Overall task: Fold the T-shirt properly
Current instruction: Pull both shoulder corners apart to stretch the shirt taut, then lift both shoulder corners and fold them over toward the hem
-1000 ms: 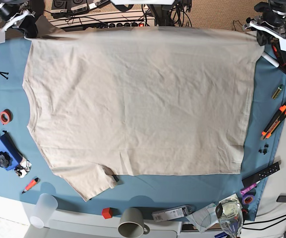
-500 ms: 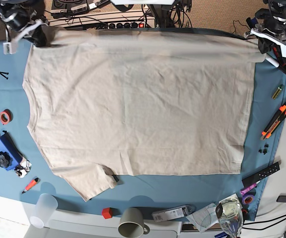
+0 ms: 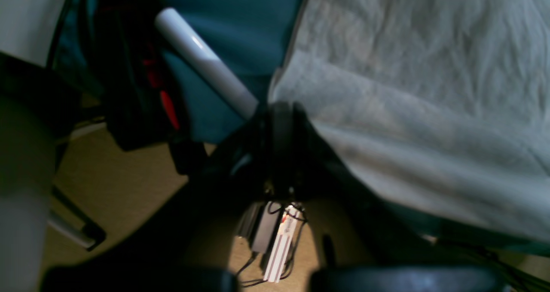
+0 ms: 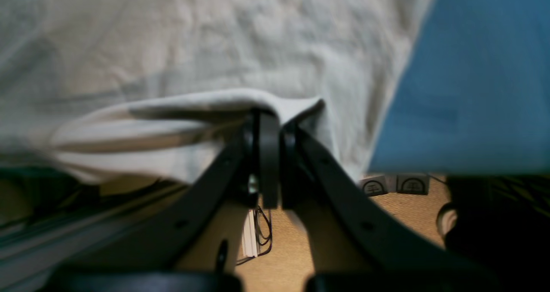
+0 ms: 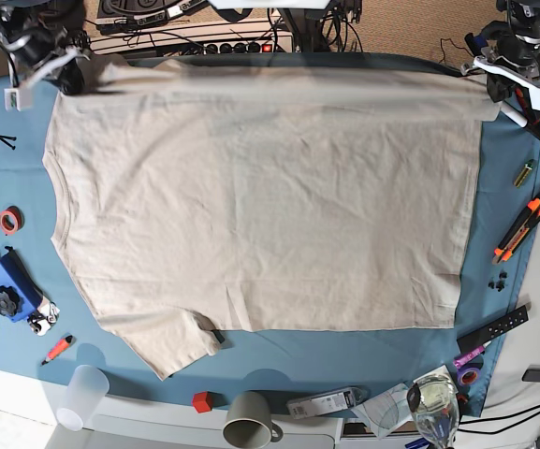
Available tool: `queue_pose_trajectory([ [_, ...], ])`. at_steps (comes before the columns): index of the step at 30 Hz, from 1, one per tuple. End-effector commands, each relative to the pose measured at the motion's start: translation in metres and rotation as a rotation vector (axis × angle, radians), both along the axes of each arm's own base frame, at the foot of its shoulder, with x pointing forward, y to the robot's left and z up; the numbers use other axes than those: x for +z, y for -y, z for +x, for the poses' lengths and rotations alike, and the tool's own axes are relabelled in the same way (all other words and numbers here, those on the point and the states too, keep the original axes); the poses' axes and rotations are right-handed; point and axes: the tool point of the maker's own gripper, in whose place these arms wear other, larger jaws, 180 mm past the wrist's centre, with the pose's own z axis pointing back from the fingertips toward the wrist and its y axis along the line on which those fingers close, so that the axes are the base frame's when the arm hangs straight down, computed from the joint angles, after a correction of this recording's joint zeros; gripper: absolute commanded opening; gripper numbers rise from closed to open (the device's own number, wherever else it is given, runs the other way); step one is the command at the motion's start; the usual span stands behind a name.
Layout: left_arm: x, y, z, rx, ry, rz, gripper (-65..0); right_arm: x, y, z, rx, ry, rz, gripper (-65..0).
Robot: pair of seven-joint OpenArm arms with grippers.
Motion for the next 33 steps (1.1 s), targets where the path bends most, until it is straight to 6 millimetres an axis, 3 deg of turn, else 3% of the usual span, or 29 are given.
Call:
queue_pose_trajectory([
  [1, 0.006, -0.004, 0.000, 0.001, 0.011, 0.020, -65.0, 0.009, 0.007, -0.002, -0.004, 0.017, -0.018, -65.0],
  [10, -0.003, -0.001, -0.013, -0.006, -0.057, 0.003, -65.0, 0.023, 0.016, -0.041, -0.021, -0.018, 0.015, -65.0],
  [25, -0.006, -0.005, -0.018, 0.043, -0.086, -0.010, -65.0, 0.028, 0.017, -0.025, -0.024, 0.037, 0.011, -65.0],
  [33, 0.012, 0.008, -0.009, 0.024, -0.039, -0.009, -65.0, 0.028, 0.017, -0.025, -0.024, 0.037, 0.011, -65.0],
])
